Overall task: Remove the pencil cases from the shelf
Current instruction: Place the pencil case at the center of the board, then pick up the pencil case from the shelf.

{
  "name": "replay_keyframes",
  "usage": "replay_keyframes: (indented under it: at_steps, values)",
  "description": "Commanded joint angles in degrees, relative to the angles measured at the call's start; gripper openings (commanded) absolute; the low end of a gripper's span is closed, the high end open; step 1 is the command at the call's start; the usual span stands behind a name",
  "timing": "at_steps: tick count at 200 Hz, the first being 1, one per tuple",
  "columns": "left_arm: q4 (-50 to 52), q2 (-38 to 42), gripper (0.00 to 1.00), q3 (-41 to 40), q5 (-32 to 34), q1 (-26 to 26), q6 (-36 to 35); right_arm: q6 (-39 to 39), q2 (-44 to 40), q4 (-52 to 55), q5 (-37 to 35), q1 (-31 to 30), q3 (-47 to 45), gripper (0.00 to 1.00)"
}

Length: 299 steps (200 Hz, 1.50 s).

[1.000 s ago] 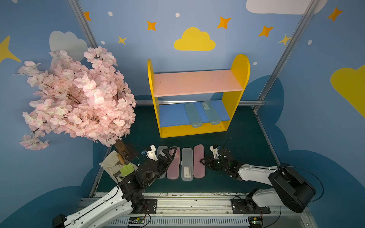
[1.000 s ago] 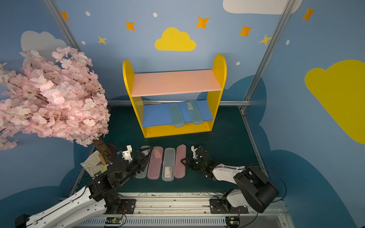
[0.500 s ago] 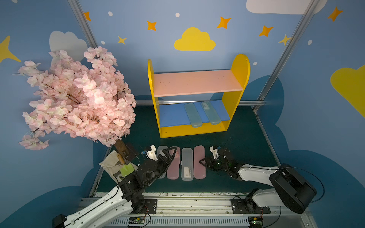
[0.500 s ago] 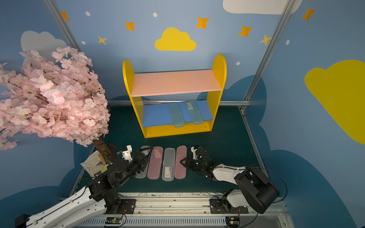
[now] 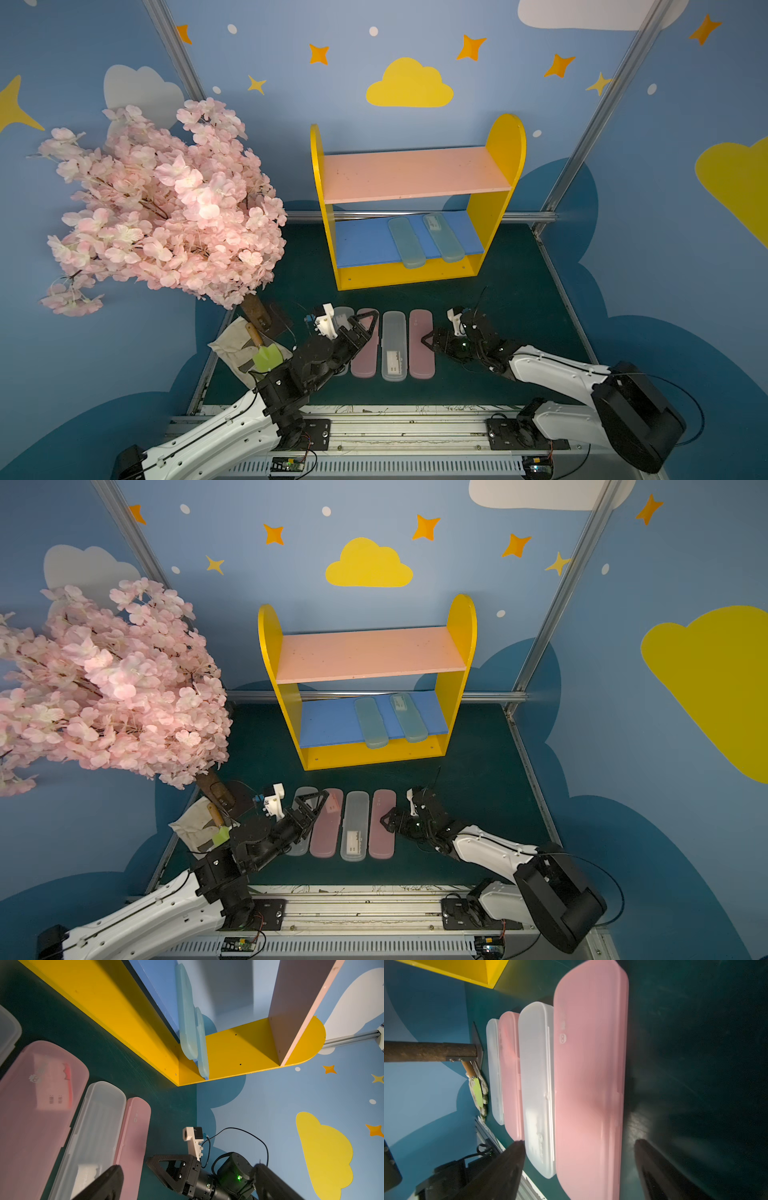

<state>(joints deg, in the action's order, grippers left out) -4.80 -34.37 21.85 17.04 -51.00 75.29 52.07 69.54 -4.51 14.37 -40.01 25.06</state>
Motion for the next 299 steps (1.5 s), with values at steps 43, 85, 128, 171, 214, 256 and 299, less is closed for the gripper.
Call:
replay_keyframes:
  at_steps: [43, 85, 128, 171, 214, 256, 299]
  values:
    - [-9.01, -7.77, 1.0, 4.2, -9.94, 1.84, -10.07, -5.21, -15.22, 18.66, -14.85, 0.02, 2.98, 0.99]
    - [-13.91, -15.51, 1.0, 7.44, -15.13, 4.25, -9.6, -9.77, -25.03, 19.99, -20.2, 0.06, 1.68, 0.99]
    - [-16.17, -24.84, 1.0, 11.19, -19.61, 7.7, -5.14, -10.5, -31.96, 20.68, -23.54, 0.28, -0.14, 0.99]
    - [-17.46, -34.48, 1.0, 13.56, -15.63, 10.1, 6.35, -11.04, -33.42, 20.42, -24.04, 0.3, -0.36, 0.99]
    - [-21.01, -44.42, 1.0, 19.62, -14.13, 11.83, 11.14, -11.21, -33.56, 20.41, -23.93, 0.3, -0.19, 0.99]
    - [-25.25, -53.96, 0.99, 25.58, -15.96, 14.53, 13.98, -11.38, -34.53, 20.77, -24.47, 0.37, 0.02, 0.99]
    - [-29.5, -62.63, 0.96, 30.9, -18.21, 16.65, 15.83, -11.47, -35.17, 20.95, -24.74, 0.46, 0.17, 0.99]
